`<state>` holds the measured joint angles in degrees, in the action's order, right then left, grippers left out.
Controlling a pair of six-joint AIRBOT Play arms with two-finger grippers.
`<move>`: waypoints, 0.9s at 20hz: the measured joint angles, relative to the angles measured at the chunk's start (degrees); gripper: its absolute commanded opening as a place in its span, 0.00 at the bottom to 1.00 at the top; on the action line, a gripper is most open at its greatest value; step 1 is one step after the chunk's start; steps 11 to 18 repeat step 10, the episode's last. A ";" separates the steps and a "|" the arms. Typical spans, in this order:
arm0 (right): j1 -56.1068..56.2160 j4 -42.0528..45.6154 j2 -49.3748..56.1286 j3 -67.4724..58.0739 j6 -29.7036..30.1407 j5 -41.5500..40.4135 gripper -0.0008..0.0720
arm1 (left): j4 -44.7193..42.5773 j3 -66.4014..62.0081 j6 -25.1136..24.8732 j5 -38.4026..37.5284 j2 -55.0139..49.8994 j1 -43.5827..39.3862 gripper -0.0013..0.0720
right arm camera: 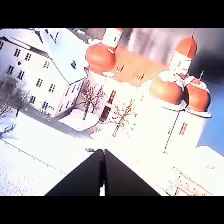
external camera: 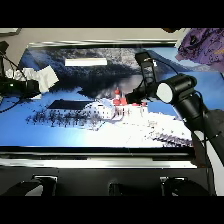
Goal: Fold the clothes and pants, and hang the long-sleeved shirts on hangers.
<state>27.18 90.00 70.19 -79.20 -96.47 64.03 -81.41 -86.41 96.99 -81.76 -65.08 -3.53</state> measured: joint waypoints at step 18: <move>0.57 0.22 -0.02 0.00 -0.15 1.75 0.05 | -0.11 0.31 0.04 0.22 0.15 -0.09 0.05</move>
